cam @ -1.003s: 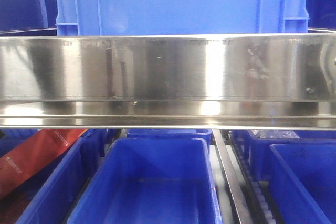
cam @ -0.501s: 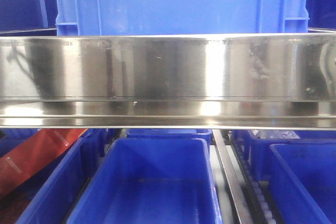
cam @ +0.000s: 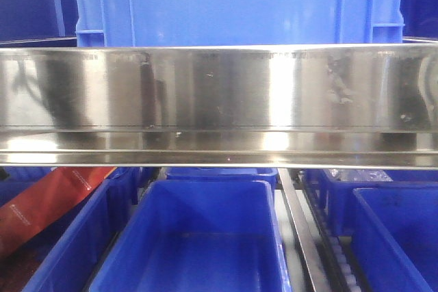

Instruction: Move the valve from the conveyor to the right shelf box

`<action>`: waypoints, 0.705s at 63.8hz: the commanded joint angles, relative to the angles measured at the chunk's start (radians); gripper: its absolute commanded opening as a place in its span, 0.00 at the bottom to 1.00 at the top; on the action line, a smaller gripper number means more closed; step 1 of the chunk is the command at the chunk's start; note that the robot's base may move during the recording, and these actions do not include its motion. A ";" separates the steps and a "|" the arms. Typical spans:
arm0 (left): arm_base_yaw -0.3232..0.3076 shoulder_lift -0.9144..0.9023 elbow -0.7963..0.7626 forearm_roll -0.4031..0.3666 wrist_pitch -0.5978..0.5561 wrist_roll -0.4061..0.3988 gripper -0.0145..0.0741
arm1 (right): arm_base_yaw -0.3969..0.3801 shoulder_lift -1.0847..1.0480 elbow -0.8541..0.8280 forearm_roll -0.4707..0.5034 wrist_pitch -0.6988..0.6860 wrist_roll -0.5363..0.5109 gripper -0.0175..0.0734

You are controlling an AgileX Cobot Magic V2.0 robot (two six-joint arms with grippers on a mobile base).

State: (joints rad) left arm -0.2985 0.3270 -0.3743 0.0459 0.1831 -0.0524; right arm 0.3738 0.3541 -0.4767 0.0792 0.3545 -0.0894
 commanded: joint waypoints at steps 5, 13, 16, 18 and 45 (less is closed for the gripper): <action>0.115 -0.107 0.109 -0.012 -0.084 0.029 0.04 | -0.001 -0.005 0.004 -0.006 -0.026 -0.005 0.01; 0.200 -0.221 0.219 -0.032 -0.105 0.029 0.04 | -0.001 -0.005 0.004 -0.006 -0.026 -0.005 0.01; 0.227 -0.264 0.263 -0.046 -0.112 0.034 0.04 | -0.001 -0.005 0.004 -0.006 -0.026 -0.005 0.01; 0.245 -0.287 0.289 -0.046 -0.124 0.034 0.04 | -0.001 -0.005 0.004 -0.006 -0.026 -0.005 0.01; 0.315 -0.327 0.374 -0.046 -0.177 0.034 0.04 | -0.001 -0.005 0.004 -0.006 -0.032 -0.005 0.01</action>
State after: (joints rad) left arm 0.0118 0.0058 0.0025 0.0073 0.0289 -0.0216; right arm 0.3738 0.3525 -0.4725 0.0792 0.3525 -0.0894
